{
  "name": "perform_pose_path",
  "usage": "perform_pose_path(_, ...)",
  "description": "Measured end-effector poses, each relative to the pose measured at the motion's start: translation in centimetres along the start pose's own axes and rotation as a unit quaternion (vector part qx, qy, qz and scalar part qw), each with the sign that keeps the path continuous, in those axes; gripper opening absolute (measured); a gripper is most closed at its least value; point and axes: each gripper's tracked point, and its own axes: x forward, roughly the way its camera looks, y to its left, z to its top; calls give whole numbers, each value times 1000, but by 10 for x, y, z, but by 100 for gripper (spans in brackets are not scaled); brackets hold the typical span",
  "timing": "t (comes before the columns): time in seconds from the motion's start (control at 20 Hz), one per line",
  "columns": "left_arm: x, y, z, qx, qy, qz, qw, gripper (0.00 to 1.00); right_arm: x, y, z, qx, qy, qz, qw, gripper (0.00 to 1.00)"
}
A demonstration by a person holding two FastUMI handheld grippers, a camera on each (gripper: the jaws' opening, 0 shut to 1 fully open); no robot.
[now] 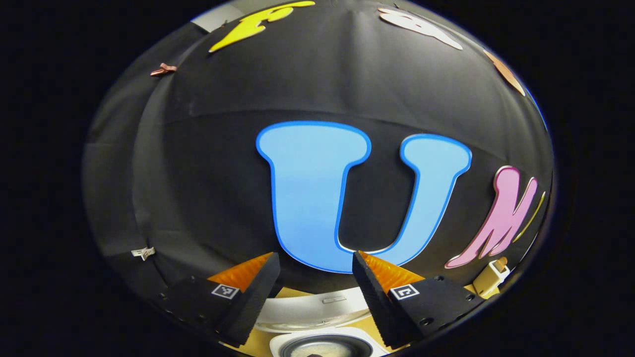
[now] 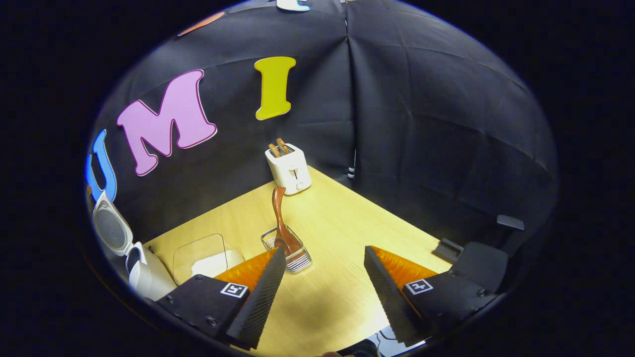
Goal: Close the left gripper, press the button to open the rice cooker; take a wooden spoon from the chopstick holder with the right hand, scoop a spoonful of rice and pour it into the rice cooker, then put the wooden spoon back into the chopstick holder.
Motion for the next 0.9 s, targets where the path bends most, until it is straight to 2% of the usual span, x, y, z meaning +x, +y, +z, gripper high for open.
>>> perform_pose_path(0.2, 25, -9, -33, 5, 49, -7, 999, 95, -13, 1, -17, 0, 9, -5, 1000, 98)
perform_pose_path(0.4, 26, -12, -50, 13, 83, 1, 996, 96, -14, 4, -29, -6, 17, -1, 1000, 99)
perform_pose_path(0.5, 17, -15, -53, 8, 96, 3, 995, 98, -8, 11, -38, -7, 24, 7, 1000, 99)
perform_pose_path(0.6, 3, -23, -60, -21, 111, 0, 994, 98, -5, 22, -49, -16, 37, 23, 999, 99)
perform_pose_path(0.9, -52, -38, -89, -26, 133, 0, 991, 99, 7, 47, -56, -49, 45, 79, 995, 98)
